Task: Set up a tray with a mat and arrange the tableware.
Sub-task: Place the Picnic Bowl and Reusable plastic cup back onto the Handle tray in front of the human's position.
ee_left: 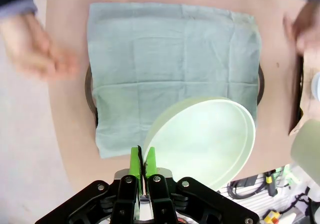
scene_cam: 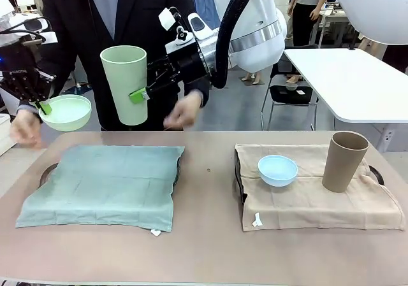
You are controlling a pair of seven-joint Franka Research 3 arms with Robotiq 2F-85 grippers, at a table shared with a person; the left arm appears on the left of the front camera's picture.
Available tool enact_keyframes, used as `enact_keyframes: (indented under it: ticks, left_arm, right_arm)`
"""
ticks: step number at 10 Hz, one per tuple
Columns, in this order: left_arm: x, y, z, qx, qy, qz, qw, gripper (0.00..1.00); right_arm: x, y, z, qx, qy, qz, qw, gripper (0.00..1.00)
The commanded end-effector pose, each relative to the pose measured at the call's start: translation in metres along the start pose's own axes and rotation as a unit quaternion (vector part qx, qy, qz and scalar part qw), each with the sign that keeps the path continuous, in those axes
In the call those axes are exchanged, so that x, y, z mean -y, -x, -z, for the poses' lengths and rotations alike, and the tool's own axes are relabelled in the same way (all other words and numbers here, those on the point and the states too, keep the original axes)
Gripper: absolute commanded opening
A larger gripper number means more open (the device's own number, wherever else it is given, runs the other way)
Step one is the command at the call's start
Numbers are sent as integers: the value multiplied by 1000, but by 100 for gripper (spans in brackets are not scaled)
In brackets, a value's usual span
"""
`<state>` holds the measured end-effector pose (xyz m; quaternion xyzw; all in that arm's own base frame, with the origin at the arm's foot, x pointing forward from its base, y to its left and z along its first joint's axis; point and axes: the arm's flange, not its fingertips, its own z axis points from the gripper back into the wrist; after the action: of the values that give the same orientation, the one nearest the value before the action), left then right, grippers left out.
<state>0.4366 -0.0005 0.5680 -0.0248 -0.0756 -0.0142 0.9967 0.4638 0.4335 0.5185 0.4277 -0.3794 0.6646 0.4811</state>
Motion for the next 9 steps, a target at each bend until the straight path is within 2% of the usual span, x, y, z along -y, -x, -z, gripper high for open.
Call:
enact_keyframes:
  ticks: [1,9]
  left_arm:
    - [0,0,-1,6,11,5,1000,0]
    - [0,0,-1,6,11,5,1000,0]
  right_arm:
    - [0,0,0,2,0,-9,1000,0]
    - [0,0,0,2,0,-9,1000,0]
